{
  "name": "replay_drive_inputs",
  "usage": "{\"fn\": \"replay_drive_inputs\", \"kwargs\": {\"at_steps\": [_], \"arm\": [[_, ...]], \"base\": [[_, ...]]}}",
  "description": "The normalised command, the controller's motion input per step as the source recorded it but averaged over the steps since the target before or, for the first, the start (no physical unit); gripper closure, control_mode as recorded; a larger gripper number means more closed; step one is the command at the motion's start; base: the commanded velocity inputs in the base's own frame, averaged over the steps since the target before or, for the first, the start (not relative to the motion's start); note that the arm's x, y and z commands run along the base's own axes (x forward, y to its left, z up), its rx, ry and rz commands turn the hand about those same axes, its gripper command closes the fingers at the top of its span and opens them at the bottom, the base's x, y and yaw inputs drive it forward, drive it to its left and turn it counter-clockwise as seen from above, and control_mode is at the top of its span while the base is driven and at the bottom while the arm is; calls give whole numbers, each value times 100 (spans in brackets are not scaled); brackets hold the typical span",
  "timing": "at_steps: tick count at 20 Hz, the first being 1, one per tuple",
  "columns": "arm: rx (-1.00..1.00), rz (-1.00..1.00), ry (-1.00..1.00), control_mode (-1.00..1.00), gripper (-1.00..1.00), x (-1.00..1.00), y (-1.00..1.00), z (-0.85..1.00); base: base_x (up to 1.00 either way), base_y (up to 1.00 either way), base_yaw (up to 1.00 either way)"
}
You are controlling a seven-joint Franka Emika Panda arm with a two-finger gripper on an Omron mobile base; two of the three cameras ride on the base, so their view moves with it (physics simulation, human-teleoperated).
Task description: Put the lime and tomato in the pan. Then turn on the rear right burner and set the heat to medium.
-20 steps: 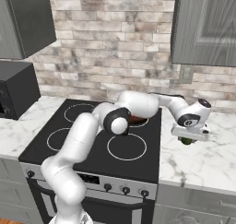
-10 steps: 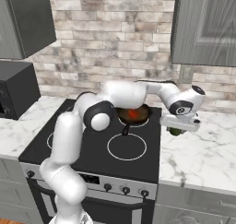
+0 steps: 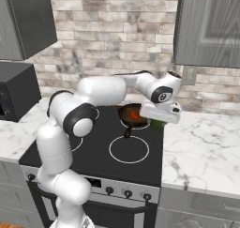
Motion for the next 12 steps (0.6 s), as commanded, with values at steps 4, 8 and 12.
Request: {"fn": "replay_drive_inputs", "kwargs": {"at_steps": [4, 8, 12], "arm": [[0, -4, 14, -100, 100, 11, 74, 18], [0, -9, 3, -100, 100, 41, 71, 0], [0, -11, 0, -100, 100, 53, 54, 0]], "base": [[0, 0, 0], [0, 0, 0], [0, 0, 0]]}}
